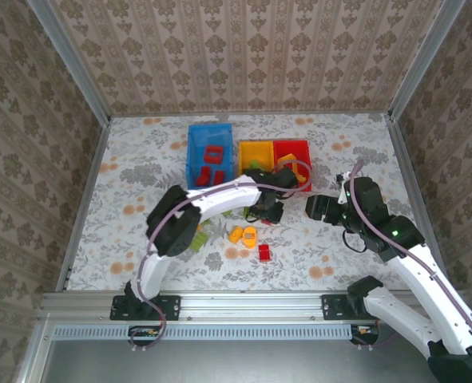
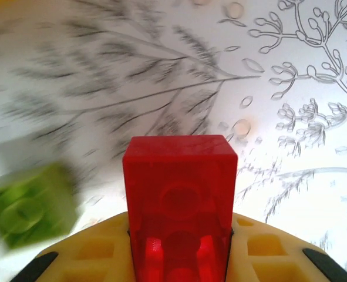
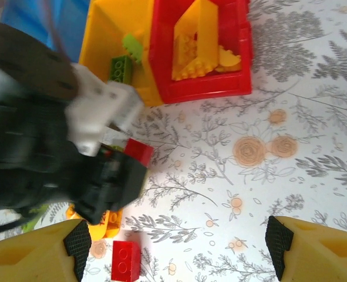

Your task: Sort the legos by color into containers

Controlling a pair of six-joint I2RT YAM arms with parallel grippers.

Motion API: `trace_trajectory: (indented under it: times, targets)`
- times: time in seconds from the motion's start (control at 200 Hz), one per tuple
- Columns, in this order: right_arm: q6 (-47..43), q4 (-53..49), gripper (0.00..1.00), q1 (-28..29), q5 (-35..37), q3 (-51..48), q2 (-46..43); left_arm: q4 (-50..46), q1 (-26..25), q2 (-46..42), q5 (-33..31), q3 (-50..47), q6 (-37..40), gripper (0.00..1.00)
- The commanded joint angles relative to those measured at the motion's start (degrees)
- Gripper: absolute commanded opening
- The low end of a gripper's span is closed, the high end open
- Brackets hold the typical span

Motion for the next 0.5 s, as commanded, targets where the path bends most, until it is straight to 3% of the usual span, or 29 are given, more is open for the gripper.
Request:
trace_trajectory:
  times: [0.0,0.13,0.24,0.36,0.495]
  targets:
    - [-3.72,4.66,0.80,2.07,-4.72,0.77,3.08,-1.83,4.32,-11.79,-4.22,-4.14,-1.05,0.25]
    - [-6.35,8.46,0.81,8.85,-4.19,3.46,9.43,-2.97,11.57,-19.44,-4.51,-8.93,0.25,0.25]
    - [-6.42,13.44,0.81,12.97,-5.15,5.92,15.26,-2.14,18.74,-20.54,-2.20,-9.20,3.50,0.24]
    - [-6.27,16.29,0.81,16.01,-5.12,10.19,21.66,-3.25,24.53,-15.06,-0.23,-3.18,8.14,0.25]
    - [-5.70,17.43,0.81,17.06,-4.79,13.74,26.00,-5.36,27.78,-5.25,-0.31,5.45,11.33,0.24]
